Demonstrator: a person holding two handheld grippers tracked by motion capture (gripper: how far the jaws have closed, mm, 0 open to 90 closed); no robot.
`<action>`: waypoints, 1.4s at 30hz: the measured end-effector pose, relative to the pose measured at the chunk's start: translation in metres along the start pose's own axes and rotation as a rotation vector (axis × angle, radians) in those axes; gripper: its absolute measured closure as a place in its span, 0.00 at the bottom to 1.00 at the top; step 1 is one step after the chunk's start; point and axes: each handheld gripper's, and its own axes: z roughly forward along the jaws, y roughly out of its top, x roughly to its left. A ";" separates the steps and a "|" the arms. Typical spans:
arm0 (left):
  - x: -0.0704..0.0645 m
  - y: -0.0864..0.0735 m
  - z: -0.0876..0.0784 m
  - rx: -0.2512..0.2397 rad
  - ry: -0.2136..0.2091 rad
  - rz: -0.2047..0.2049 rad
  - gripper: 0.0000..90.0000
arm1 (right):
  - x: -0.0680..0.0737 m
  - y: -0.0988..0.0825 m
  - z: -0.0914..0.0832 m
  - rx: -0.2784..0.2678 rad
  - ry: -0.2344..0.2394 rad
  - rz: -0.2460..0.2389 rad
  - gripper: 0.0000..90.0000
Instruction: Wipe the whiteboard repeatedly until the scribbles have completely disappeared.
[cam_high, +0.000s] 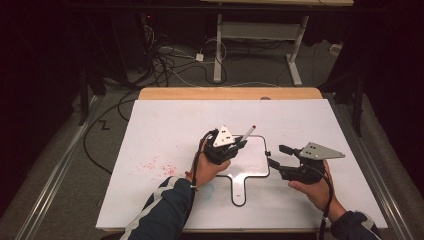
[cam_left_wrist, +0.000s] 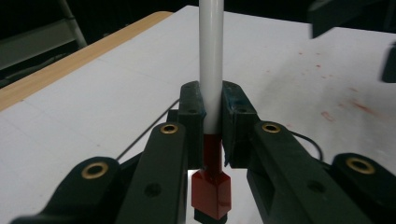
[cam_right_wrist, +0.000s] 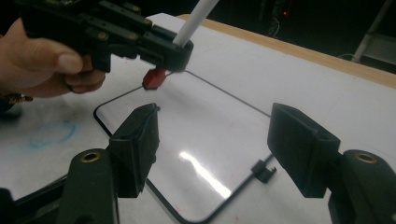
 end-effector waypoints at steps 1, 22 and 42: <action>-0.002 0.000 -0.002 -0.002 -0.001 0.006 0.87 | 0.002 0.002 0.003 -0.004 0.010 0.000 0.39; -0.039 -0.003 -0.002 -0.012 -0.059 0.055 0.87 | 0.026 0.019 0.029 -0.041 0.107 -0.002 0.45; -0.037 -0.007 0.001 0.049 -0.016 0.095 0.74 | 0.021 0.029 0.035 -0.083 0.131 0.068 0.90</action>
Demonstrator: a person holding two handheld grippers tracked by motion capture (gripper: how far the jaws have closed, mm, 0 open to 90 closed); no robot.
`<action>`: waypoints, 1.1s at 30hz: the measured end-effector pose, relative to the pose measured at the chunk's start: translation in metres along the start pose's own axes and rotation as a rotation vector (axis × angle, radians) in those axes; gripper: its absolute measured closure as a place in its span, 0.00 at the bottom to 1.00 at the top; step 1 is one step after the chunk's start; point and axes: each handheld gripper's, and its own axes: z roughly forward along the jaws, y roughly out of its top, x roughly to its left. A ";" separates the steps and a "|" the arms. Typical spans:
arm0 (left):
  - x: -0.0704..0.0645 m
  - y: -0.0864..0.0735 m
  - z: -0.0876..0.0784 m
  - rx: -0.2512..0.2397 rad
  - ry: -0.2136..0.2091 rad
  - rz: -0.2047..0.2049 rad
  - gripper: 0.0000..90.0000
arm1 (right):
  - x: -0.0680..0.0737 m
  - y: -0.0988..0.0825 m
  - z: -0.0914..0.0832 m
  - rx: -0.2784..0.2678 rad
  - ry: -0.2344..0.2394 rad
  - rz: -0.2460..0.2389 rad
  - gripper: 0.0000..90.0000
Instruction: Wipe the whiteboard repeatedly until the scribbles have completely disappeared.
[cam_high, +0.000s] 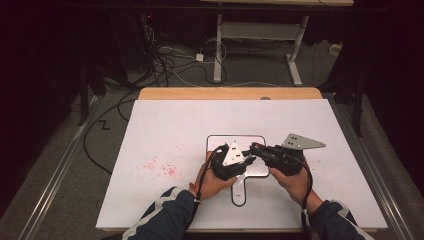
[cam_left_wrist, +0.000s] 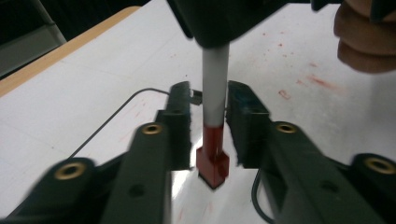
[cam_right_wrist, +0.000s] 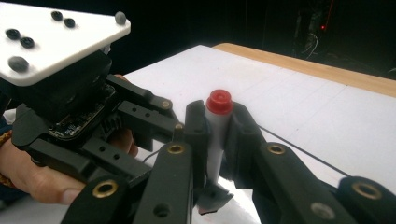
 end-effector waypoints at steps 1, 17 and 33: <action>0.000 -0.001 -0.003 0.016 0.019 0.014 0.69 | -0.001 0.001 0.000 -0.001 -0.007 -0.003 0.90; 0.038 -0.075 -0.120 0.178 0.291 -0.087 0.23 | -0.058 0.001 0.028 0.073 -0.305 0.018 0.90; 0.032 -0.107 -0.156 0.228 0.333 -0.114 0.23 | -0.053 0.013 0.064 0.156 -0.311 -0.213 0.90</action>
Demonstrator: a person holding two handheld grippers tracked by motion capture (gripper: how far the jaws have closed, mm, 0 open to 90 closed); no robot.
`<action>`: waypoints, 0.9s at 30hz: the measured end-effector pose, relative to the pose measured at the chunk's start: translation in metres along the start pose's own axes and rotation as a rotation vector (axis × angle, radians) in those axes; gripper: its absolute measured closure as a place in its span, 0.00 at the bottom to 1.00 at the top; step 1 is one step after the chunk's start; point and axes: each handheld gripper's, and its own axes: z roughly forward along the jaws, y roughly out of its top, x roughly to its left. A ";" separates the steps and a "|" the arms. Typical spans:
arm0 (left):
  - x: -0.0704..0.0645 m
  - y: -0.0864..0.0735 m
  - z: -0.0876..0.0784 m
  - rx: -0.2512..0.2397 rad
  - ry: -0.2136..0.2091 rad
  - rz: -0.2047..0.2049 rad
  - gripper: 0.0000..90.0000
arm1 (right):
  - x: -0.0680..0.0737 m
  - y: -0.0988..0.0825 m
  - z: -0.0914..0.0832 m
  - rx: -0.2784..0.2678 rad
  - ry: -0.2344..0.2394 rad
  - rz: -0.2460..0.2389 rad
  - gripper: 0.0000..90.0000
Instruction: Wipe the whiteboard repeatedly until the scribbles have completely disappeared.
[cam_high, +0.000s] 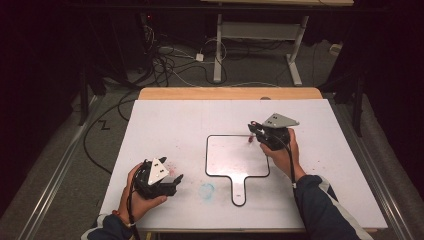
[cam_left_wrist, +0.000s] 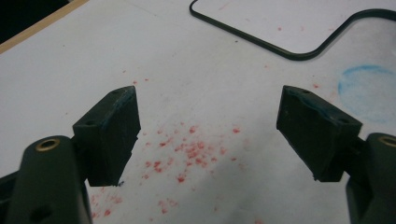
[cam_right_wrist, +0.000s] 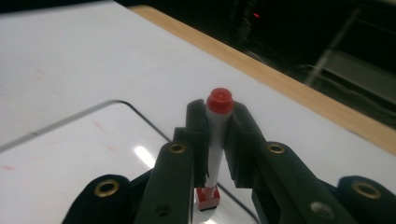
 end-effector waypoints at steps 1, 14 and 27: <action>0.000 -0.001 -0.001 0.001 -0.002 -0.004 0.23 | -0.003 0.001 0.000 0.028 -0.038 -0.021 0.90; -0.002 -0.004 -0.004 0.000 -0.023 0.009 0.23 | -0.002 0.018 0.009 0.158 -0.082 -0.067 0.90; -0.004 -0.004 -0.002 0.003 -0.040 0.021 0.23 | 0.018 0.021 0.016 0.061 0.161 0.053 0.90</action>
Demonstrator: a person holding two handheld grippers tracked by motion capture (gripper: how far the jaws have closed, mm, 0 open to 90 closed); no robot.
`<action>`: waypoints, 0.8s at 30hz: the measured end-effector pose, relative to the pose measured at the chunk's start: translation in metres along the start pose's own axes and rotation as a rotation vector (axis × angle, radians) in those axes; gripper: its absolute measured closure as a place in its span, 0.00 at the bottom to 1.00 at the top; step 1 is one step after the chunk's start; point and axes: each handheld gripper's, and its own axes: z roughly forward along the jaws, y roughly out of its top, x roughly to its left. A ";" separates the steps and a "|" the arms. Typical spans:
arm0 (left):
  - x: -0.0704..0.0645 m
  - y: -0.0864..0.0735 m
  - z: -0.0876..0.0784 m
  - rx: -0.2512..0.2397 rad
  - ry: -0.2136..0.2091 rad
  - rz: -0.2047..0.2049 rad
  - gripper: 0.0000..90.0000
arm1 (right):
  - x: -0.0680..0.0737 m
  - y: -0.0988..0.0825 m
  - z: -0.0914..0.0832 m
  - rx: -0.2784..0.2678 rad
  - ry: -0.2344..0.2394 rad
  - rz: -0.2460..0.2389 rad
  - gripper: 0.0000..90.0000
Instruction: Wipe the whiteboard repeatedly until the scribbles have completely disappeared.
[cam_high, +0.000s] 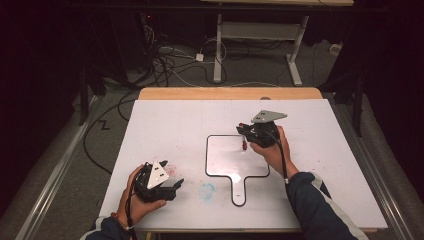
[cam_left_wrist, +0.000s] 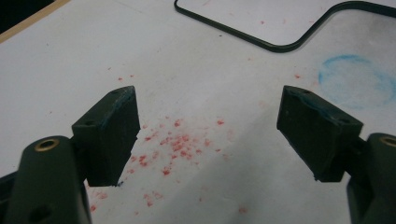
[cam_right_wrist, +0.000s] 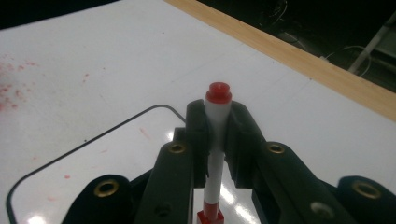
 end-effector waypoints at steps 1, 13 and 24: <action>0.000 0.000 0.000 -0.004 0.001 -0.002 0.23 | 0.001 0.001 0.000 0.011 -0.036 -0.034 0.90; 0.000 0.001 0.000 -0.012 -0.006 0.005 0.23 | 0.002 0.000 0.014 -0.063 -0.069 0.000 0.90; 0.001 0.000 -0.002 -0.016 -0.010 0.003 0.23 | 0.004 0.001 0.021 -0.090 -0.074 -0.007 0.90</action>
